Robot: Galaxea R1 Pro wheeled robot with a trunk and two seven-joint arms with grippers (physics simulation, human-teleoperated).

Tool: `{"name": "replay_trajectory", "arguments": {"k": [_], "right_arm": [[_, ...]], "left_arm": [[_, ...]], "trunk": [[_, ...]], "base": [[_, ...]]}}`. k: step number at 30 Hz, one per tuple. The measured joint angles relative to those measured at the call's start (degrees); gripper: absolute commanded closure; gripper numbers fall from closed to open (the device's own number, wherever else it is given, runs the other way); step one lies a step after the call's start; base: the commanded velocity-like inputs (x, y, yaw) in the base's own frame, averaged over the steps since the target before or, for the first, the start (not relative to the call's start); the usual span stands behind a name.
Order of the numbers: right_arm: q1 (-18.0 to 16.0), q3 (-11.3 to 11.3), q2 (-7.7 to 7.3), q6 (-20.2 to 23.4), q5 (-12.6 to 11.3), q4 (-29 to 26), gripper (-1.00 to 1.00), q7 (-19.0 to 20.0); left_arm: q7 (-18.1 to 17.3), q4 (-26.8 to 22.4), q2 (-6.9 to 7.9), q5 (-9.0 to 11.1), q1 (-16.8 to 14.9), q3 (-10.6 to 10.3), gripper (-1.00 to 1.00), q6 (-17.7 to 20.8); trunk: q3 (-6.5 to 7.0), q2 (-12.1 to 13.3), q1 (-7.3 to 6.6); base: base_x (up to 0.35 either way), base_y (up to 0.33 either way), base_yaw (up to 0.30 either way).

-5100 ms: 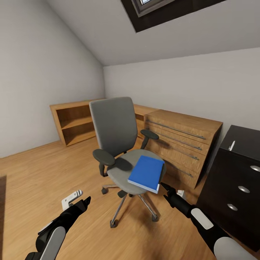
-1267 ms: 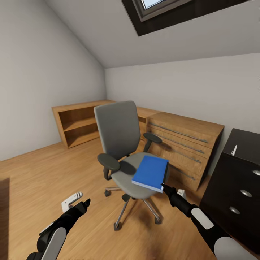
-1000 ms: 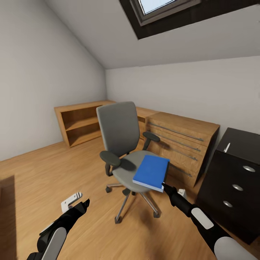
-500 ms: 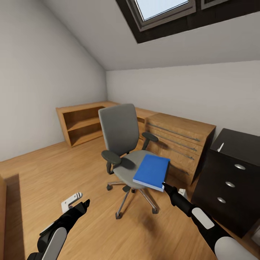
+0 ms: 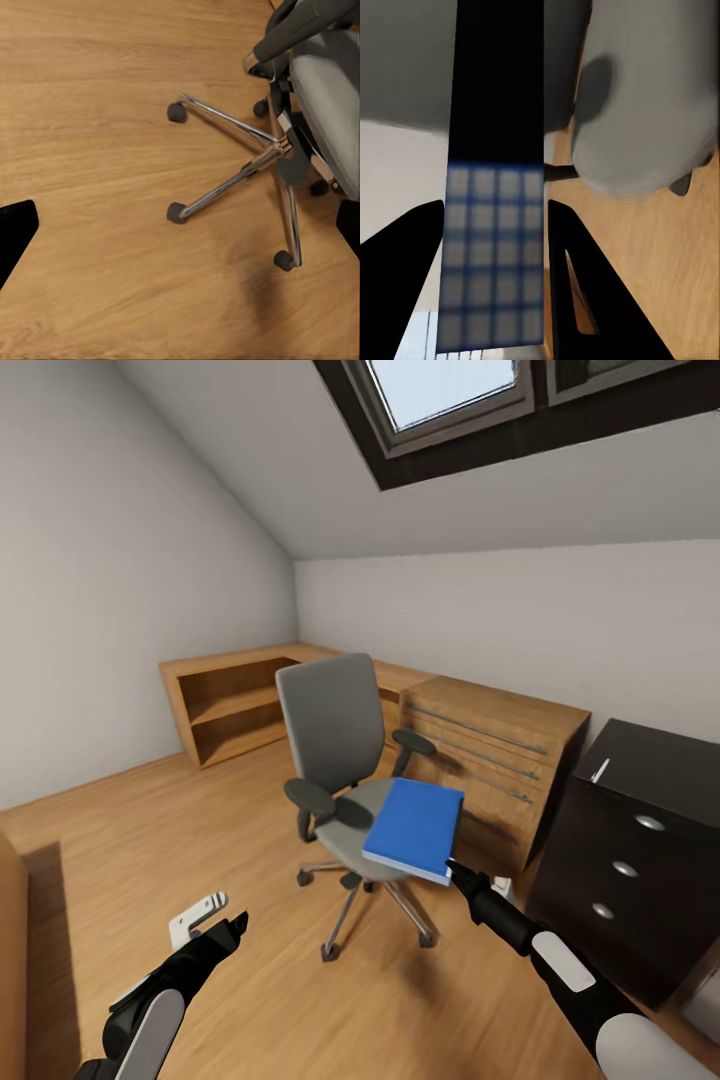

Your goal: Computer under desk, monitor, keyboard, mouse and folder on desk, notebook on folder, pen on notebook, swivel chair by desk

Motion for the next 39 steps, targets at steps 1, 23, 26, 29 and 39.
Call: {"name": "replay_trajectory", "arguments": {"k": [1,23,26,29,39], "right_arm": [[0.0,0.0,0.0,0.0,0.0,0.0,1.0,0.0],[0.0,0.0,-1.09,0.0,0.0,-0.4,1.0,0.1],[0.0,0.0,-1.37,0.0,0.0,-0.8,1.0,0.1],[0.0,0.0,-1.58,0.1,0.0,-2.0,1.0,0.1],[4.2,0.1,-3.72,-0.1,0.2,-12.5,1.0,0.0]], "left_arm": [[0.0,0.0,0.0,0.0,0.0,0.0,-1.0,0.0],[-0.1,0.6,0.0,-0.1,0.0,-0.2,-1.0,0.0],[0.0,2.3,-0.06,-0.2,0.0,-0.8,-1.0,-0.1],[0.2,4.4,-0.08,-0.3,0.0,-2.1,-1.0,-0.2],[-0.1,12.1,-0.16,-0.4,0.0,-2.9,-1.0,-0.6]], "trunk": [[0.18,0.4,-0.22],[4.27,9.2,-5.09],[5.01,10.4,-5.75],[5.77,11.6,-6.41],[8.34,15.6,-8.6]], "base": [[-0.338,-0.028,0.0],[-0.245,-0.081,-0.015],[-0.001,0.0,-0.132],[0.0,0.0,-0.146],[0.0,0.0,-0.148]]}}
